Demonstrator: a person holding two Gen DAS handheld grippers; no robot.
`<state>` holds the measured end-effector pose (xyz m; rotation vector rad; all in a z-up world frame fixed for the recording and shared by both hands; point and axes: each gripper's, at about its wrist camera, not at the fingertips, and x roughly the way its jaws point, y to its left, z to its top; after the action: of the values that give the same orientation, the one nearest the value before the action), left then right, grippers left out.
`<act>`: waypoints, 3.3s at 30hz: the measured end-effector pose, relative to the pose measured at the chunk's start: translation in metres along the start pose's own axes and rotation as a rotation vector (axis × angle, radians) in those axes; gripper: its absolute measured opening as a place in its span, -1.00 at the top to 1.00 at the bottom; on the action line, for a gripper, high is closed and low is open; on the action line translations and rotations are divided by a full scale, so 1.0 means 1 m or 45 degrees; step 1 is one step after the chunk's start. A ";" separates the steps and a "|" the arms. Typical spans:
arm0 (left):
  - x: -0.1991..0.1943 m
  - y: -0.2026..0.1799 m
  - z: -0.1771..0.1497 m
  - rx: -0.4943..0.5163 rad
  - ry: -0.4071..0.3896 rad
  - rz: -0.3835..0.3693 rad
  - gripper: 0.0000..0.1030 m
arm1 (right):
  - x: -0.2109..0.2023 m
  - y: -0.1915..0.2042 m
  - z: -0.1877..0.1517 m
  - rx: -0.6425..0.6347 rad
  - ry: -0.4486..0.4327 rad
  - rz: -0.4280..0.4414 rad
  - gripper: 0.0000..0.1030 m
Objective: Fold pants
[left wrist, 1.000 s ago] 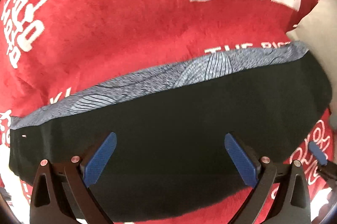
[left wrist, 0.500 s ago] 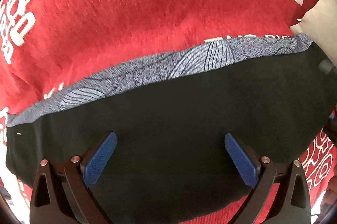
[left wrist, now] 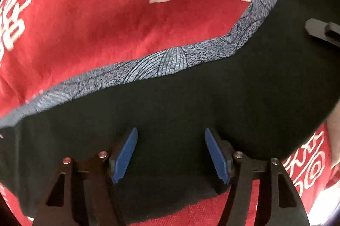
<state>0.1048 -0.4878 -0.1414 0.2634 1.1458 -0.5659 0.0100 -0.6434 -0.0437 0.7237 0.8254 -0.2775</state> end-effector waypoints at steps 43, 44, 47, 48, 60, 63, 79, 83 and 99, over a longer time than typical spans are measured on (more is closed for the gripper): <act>-0.114 0.273 -0.022 -0.224 0.186 -0.304 -0.60 | 0.046 0.219 -0.178 -0.970 0.170 -0.458 -0.32; -0.111 0.266 -0.021 -0.218 0.200 -0.337 -0.60 | 0.045 0.212 -0.170 -0.928 0.168 -0.457 -0.32; -0.104 0.247 -0.019 -0.199 0.236 -0.360 -0.59 | 0.050 0.188 -0.146 -0.815 0.182 -0.500 -0.32; -0.102 0.243 -0.021 -0.200 0.242 -0.371 -0.59 | 0.050 0.185 -0.143 -0.793 0.186 -0.502 -0.32; -0.089 0.221 -0.014 -0.201 0.296 -0.435 -0.20 | 0.045 0.161 -0.141 -0.690 0.222 -0.456 -0.32; -0.082 0.215 -0.014 -0.187 0.339 -0.411 0.89 | 0.043 0.154 -0.139 -0.650 0.226 -0.448 -0.32; -0.091 0.236 -0.064 -0.242 0.313 -0.391 0.90 | 0.031 0.131 -0.138 -0.563 0.287 -0.448 -0.32; -0.088 0.238 -0.057 -0.212 0.317 -0.384 0.90 | 0.034 0.119 -0.125 -0.518 0.282 -0.445 -0.32; -0.118 0.237 -0.044 -0.130 0.231 -0.178 0.89 | 0.092 0.136 -0.128 -0.618 0.390 -0.377 -0.11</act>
<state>0.1665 -0.2359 -0.0718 0.1496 1.3727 -0.6138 0.0647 -0.4524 -0.1067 0.1859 1.2401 -0.2203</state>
